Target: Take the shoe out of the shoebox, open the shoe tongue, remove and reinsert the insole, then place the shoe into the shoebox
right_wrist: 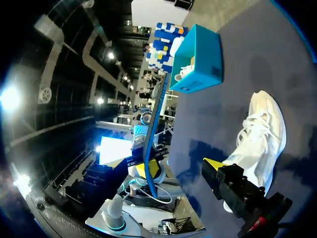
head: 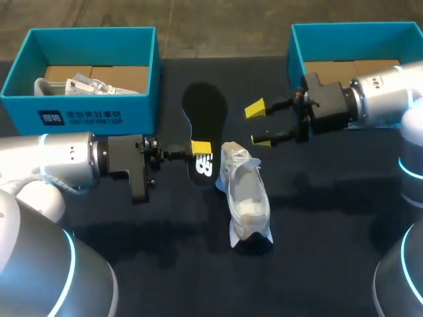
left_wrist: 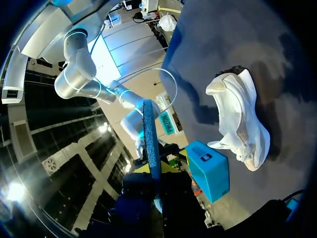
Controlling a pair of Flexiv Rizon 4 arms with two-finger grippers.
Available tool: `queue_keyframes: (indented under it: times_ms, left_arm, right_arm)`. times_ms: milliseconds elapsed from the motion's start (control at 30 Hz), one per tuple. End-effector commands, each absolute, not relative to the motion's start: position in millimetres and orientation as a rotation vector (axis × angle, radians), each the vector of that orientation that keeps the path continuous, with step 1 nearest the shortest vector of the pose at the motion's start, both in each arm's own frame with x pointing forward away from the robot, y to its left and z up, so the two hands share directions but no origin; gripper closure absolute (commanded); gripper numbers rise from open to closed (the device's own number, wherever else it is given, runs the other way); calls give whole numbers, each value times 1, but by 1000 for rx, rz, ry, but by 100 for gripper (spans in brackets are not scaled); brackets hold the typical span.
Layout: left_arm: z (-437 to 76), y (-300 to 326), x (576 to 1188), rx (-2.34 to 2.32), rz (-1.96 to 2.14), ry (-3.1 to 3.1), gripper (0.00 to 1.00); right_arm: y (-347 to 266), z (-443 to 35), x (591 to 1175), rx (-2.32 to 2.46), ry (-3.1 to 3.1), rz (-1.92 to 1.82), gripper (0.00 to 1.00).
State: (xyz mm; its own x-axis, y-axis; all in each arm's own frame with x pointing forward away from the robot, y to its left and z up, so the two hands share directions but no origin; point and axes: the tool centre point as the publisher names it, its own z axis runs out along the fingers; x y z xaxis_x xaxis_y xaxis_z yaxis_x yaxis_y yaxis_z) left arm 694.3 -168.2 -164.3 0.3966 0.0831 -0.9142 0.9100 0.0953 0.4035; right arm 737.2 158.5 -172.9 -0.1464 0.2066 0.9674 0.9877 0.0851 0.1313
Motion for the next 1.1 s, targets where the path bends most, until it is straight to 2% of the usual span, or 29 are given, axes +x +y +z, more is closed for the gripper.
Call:
queue_keyframes:
  times_ms: [33, 500, 533, 633, 767, 833, 1067, 1100]
  left_arm:
    - [-165, -169, 694, 1338, -791, 991, 100]
    - [-171, -174, 695, 1343, -798, 984, 100]
    - [-172, -175, 696, 1346, -799, 984, 100]
    - [-174, -178, 698, 1346, -797, 985, 100]
    - [-176, -181, 700, 1340, -790, 979, 100]
    - [-177, -183, 701, 1334, -791, 971, 100]
    - [-179, -192, 699, 1343, -782, 943, 100]
    - [-179, -192, 699, 1343, -782, 943, 100]
  right_arm:
    - [175, -174, 744, -1230, -1514, -1152, 0]
    - [192, -170, 736, -1214, -1526, -1161, 0]
    - [193, -170, 735, -1211, -1527, -1162, 5]
    - [195, -170, 734, -1208, -1530, -1163, 14]
    - [197, -170, 732, -1202, -1532, -1163, 20]
    - [198, -171, 731, -1197, -1529, -1162, 27]
    - [206, -173, 727, -1180, -1524, -1149, 35]
    - [207, -173, 727, -1178, -1525, -1147, 39]
